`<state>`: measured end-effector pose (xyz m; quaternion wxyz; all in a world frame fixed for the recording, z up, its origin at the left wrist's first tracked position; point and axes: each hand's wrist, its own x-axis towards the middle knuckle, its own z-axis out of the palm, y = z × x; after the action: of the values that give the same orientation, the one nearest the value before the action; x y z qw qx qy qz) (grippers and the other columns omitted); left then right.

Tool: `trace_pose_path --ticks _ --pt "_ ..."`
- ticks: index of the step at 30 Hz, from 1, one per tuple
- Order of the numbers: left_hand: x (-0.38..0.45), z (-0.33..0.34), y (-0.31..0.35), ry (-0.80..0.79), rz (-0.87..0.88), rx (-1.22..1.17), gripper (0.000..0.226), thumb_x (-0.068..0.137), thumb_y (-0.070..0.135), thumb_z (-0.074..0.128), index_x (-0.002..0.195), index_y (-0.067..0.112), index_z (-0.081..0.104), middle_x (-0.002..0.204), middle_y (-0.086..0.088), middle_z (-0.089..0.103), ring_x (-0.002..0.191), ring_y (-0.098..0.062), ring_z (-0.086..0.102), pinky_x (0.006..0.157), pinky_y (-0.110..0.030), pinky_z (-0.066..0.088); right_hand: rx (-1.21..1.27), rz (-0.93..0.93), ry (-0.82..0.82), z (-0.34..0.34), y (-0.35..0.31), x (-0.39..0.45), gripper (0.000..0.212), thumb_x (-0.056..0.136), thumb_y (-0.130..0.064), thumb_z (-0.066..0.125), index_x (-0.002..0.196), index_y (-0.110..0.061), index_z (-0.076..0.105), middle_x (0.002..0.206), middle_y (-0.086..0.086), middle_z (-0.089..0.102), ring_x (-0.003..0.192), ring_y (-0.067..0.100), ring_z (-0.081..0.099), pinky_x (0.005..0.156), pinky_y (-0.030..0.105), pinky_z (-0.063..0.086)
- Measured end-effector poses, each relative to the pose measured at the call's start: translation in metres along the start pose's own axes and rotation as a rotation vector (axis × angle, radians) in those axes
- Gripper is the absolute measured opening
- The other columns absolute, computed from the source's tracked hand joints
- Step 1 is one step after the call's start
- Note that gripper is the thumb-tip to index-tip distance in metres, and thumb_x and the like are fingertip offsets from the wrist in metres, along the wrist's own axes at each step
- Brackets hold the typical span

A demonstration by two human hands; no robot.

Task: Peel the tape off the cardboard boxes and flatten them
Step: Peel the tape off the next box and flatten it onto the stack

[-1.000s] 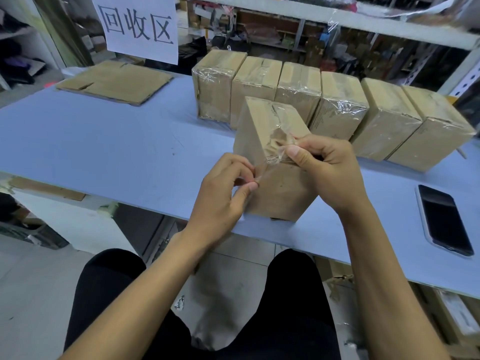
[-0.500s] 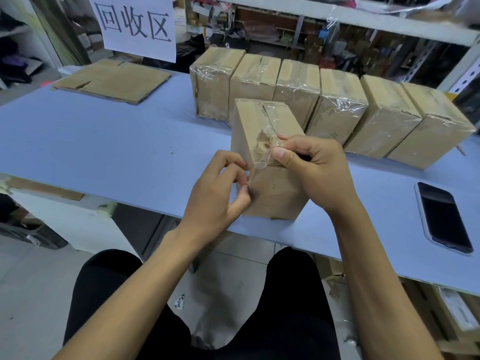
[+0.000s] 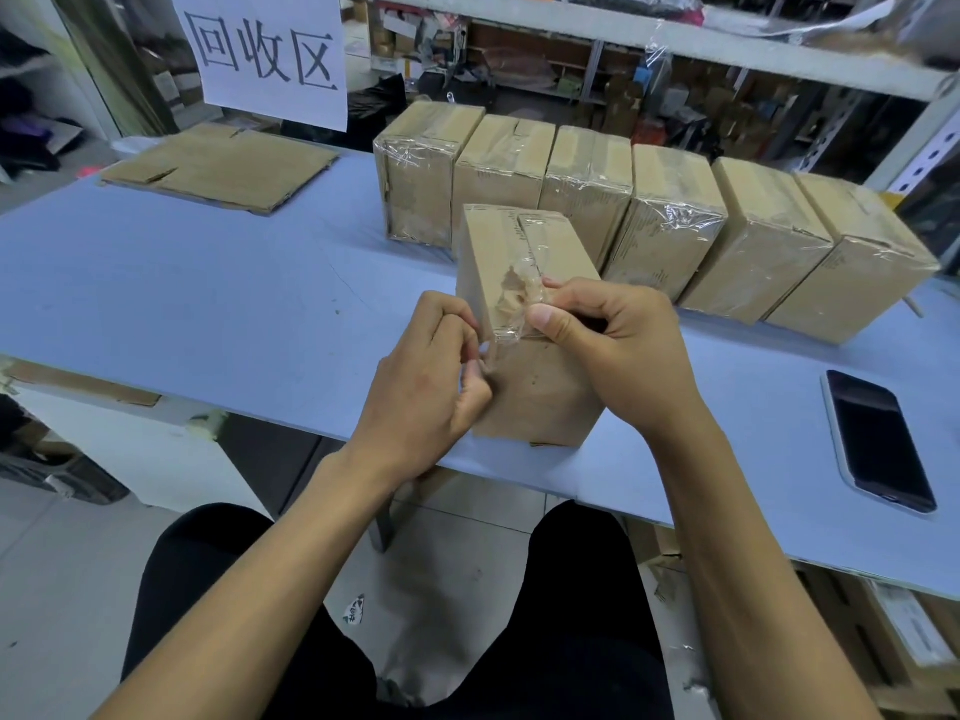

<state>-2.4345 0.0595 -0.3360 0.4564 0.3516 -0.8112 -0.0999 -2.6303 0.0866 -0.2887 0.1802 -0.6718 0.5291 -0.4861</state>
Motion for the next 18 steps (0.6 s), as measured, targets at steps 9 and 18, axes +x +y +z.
trace_pose_path --ticks 9,18 --pt "0.0 -0.006 0.002 0.04 -0.152 -0.202 0.013 0.098 0.013 0.048 0.092 0.007 0.057 0.098 0.003 0.056 0.087 -0.01 0.059 0.072 -0.037 0.057 -0.059 -0.02 0.026 0.004 -0.004 -0.002 0.016 0.09 -0.026 0.074 0.075 -0.024 0.072 0.074 -0.022 0.07 0.109 -0.008 0.064 0.075 0.016 0.046" --pt "-0.001 -0.009 0.019 -0.027 -0.889 -0.672 0.04 0.101 0.028 0.057 0.089 -0.01 0.061 0.077 -0.007 0.062 0.064 -0.016 0.061 0.062 -0.03 0.061 -0.054 -0.018 0.047 0.008 -0.003 -0.001 0.018 0.088 -0.031 0.072 0.081 -0.015 0.077 0.083 -0.013 0.076 0.112 -0.007 0.064 0.086 0.034 0.056"
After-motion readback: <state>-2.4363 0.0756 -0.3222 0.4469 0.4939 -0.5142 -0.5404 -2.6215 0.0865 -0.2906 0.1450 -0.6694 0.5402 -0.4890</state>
